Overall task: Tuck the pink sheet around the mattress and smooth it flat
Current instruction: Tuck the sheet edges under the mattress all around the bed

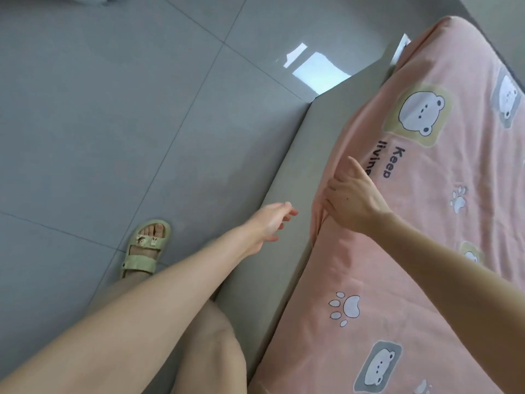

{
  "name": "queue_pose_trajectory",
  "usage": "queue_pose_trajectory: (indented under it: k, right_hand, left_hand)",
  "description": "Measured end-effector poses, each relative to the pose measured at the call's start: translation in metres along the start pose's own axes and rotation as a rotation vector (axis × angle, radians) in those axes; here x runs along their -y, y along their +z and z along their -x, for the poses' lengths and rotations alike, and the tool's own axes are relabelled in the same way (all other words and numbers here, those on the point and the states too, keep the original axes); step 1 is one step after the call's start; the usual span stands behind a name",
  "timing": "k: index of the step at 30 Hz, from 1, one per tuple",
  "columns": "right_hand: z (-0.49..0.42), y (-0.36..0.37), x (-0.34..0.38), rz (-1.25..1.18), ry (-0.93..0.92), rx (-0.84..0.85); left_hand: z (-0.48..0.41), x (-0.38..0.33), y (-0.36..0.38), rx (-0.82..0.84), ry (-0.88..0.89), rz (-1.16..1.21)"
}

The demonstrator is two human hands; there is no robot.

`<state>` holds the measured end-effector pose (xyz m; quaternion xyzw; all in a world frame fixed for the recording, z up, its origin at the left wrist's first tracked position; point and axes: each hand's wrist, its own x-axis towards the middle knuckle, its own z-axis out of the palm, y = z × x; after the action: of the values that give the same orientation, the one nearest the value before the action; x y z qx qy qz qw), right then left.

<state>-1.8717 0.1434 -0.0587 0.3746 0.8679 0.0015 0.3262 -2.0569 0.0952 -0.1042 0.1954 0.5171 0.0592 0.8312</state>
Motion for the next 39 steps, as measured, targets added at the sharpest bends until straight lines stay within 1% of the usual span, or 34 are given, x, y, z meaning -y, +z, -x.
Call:
queue_pose_trajectory:
  k: [1,3,6,8,9,11,14,16,18,23,25,28,30,31,33,35,36,37,39]
  right_hand:
    - [0.001,0.004,-0.016,-0.010,0.000,-0.061]
    - [0.003,0.006,-0.040,-0.038,-0.083,-0.079]
    - [0.008,0.008,-0.051,-0.147,-0.245,-0.155]
    - [0.018,0.018,-0.052,-0.177,-0.328,-0.117]
    - [0.020,0.022,-0.054,-0.183,-0.334,-0.078]
    - [0.015,0.030,-0.058,-0.188,-0.306,-0.022]
    - [0.003,0.036,-0.065,-0.252,-0.274,-0.004]
    - [-0.001,0.039,-0.070,-0.278,-0.285,0.004]
    - [-0.004,0.041,-0.074,-0.296,-0.302,0.004]
    - [-0.023,0.043,-0.067,-0.268,-0.305,-0.029]
    - [-0.024,0.045,-0.066,-0.266,-0.308,-0.027]
    - [-0.022,0.045,-0.066,-0.191,-0.317,0.020]
    - [-0.023,0.039,-0.064,-0.152,-0.319,0.098]
    - [-0.024,0.035,-0.064,-0.151,-0.321,0.146]
    - [-0.025,0.029,-0.065,-0.165,-0.324,0.232]
    - [-0.024,0.022,-0.067,-0.169,-0.332,0.254]
    - [-0.022,0.020,-0.069,-0.168,-0.339,0.255]
    - [-0.019,0.017,-0.071,-0.167,-0.345,0.245]
    - [-0.010,0.013,-0.076,-0.172,-0.341,0.216]
  left_hand:
    - [-0.008,-0.007,0.004,-0.019,0.006,-0.053]
    - [-0.024,-0.016,0.014,-0.048,-0.006,-0.130]
    - [-0.050,-0.023,0.029,-0.014,-0.036,-0.087]
    - [-0.068,-0.027,0.041,0.018,-0.027,-0.024]
    - [-0.076,-0.031,0.046,0.018,0.012,-0.031]
    - [-0.089,-0.037,0.055,-0.067,0.110,-0.109]
    - [-0.096,-0.039,0.066,-0.249,0.228,-0.129]
    - [-0.094,-0.040,0.071,-0.348,0.269,-0.099]
    - [-0.093,-0.041,0.075,-0.393,0.271,-0.016]
    - [-0.076,-0.042,0.081,-0.346,0.178,0.300]
    - [-0.071,-0.039,0.080,-0.326,0.162,0.331]
    - [-0.067,-0.036,0.078,-0.281,0.144,0.202]
    - [-0.064,-0.035,0.080,-0.231,0.120,0.119]
    - [-0.063,-0.035,0.081,-0.234,0.124,0.079]
    - [-0.062,-0.031,0.083,-0.310,0.161,-0.043]
    - [-0.060,-0.029,0.083,-0.381,0.195,-0.144]
    - [-0.059,-0.029,0.085,-0.374,0.196,-0.125]
    - [-0.056,-0.031,0.088,-0.323,0.183,-0.042]
    - [-0.050,-0.036,0.099,-0.145,0.123,0.207]
